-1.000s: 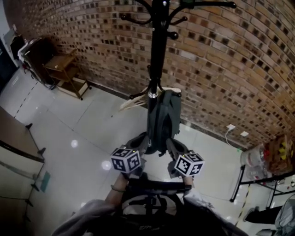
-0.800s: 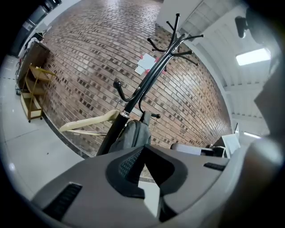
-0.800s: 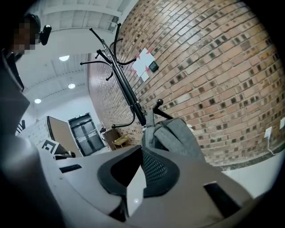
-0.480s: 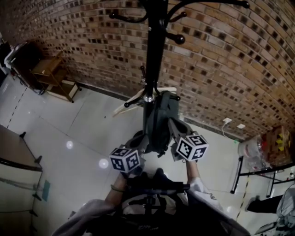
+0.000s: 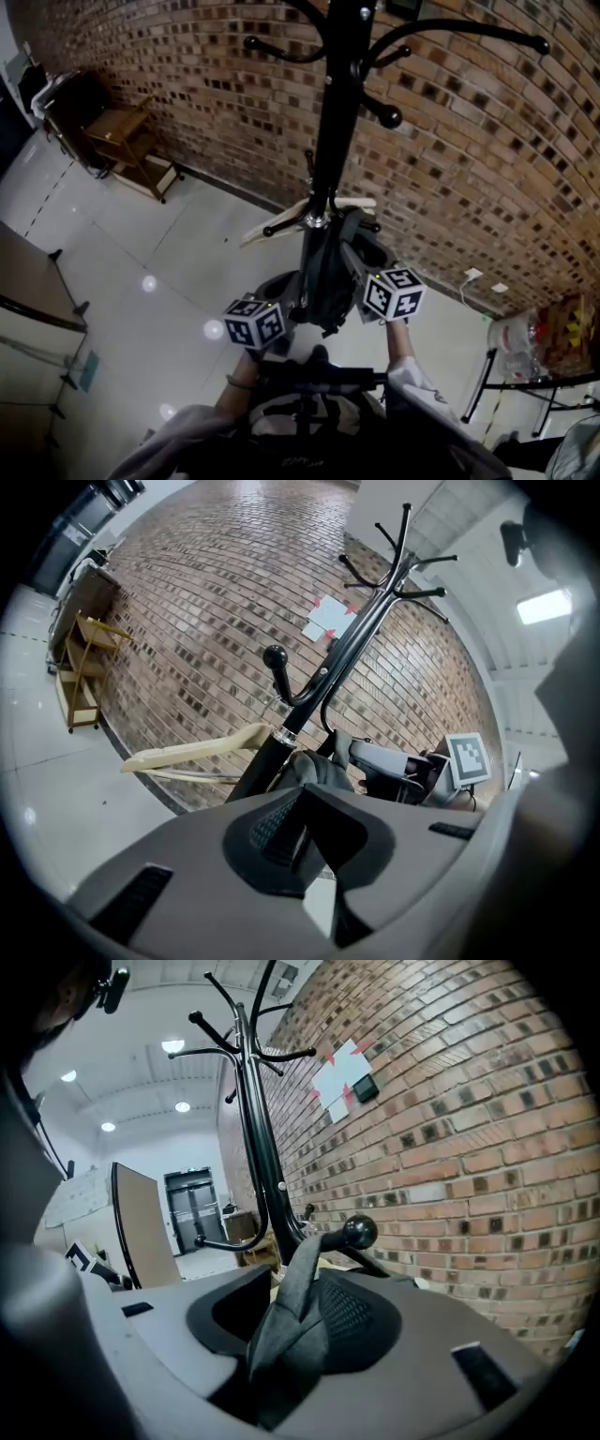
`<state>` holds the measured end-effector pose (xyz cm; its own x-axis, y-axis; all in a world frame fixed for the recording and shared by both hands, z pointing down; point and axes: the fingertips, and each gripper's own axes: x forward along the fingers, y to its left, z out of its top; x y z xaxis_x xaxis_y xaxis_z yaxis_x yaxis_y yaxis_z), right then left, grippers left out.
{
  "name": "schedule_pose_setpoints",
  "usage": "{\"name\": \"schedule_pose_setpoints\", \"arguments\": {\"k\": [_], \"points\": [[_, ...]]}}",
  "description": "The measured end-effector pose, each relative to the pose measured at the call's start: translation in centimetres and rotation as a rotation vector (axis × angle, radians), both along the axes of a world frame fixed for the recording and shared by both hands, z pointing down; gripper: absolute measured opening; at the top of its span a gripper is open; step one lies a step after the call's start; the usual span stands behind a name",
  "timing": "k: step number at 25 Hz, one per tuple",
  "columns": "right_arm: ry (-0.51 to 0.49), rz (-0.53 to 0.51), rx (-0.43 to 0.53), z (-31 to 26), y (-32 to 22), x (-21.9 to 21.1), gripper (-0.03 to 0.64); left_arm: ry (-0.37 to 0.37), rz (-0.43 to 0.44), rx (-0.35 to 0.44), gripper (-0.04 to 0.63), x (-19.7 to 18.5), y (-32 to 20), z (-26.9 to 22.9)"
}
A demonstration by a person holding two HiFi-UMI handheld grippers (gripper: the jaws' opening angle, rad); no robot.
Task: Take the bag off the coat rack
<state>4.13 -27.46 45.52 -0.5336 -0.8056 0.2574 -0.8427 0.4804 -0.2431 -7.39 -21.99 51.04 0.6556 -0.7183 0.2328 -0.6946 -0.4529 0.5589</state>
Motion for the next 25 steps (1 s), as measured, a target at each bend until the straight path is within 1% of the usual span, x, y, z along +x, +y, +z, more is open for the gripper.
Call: {"name": "schedule_pose_setpoints", "arguments": {"k": [6,13,14,15,19,23,25], "points": [[-0.015,-0.084,-0.015,-0.1,-2.1,-0.5,0.169,0.0,-0.058,-0.009,0.008,0.0,-1.7,0.0],[-0.031,-0.19,-0.026,0.4,-2.6,-2.3,0.168,0.015,-0.127,-0.003,0.008,-0.9,-3.1,-0.2],[-0.044,-0.201,-0.03,0.5,-2.6,-2.4,0.16,0.019,-0.136,-0.005,0.008,-1.0,-3.2,-0.2],[-0.059,-0.211,-0.034,0.6,-2.7,-2.5,0.133,0.021,-0.145,-0.008,0.008,-1.1,-3.3,-0.2],[-0.119,-0.267,-0.043,0.5,-2.6,-2.9,0.101,0.025,-0.171,-0.015,0.008,-1.3,-3.7,0.1],[-0.253,-0.287,-0.041,0.1,-2.4,-2.8,0.059,0.016,-0.18,-0.023,0.008,-1.3,-4.1,0.3],[-0.29,-0.285,-0.043,-0.2,-2.4,-2.7,0.052,0.014,-0.187,-0.024,0.008,-1.4,-4.3,0.5]]}}
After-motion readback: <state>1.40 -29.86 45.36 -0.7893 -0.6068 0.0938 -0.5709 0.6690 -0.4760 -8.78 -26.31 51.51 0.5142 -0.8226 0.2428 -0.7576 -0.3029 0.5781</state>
